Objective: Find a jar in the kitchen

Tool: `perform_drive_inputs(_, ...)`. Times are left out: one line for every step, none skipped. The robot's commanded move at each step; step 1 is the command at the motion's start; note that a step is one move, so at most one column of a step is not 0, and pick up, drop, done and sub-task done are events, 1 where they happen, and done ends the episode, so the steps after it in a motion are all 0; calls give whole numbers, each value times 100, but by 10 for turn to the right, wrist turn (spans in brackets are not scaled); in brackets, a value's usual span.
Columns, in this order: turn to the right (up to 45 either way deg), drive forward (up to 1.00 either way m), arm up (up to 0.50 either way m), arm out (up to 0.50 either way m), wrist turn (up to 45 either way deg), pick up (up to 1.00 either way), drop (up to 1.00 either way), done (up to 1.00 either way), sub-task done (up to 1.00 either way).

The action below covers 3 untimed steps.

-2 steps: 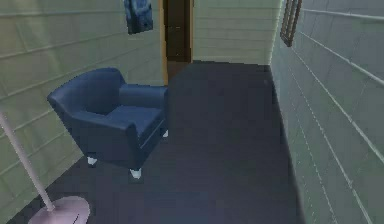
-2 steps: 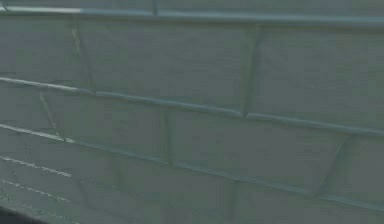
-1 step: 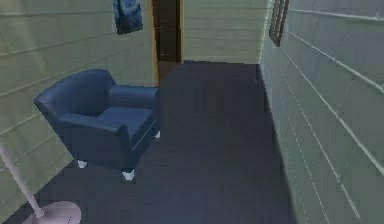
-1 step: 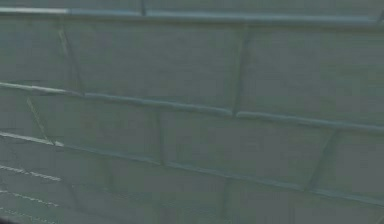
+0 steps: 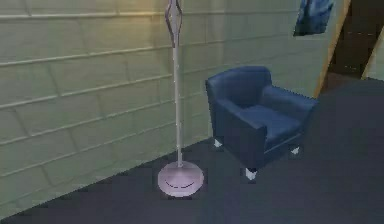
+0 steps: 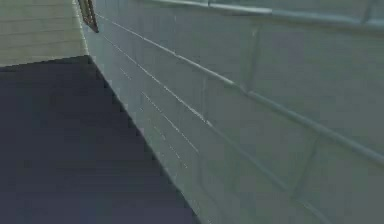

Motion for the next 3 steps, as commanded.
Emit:
perform_drive_inputs(-330,0,0,0,0,0,0,0,0)
perform_drive_inputs(0,5,0,0,0,0,0,0,0)
perform_drive_inputs(450,0,0,0,0,0,0,0,0)
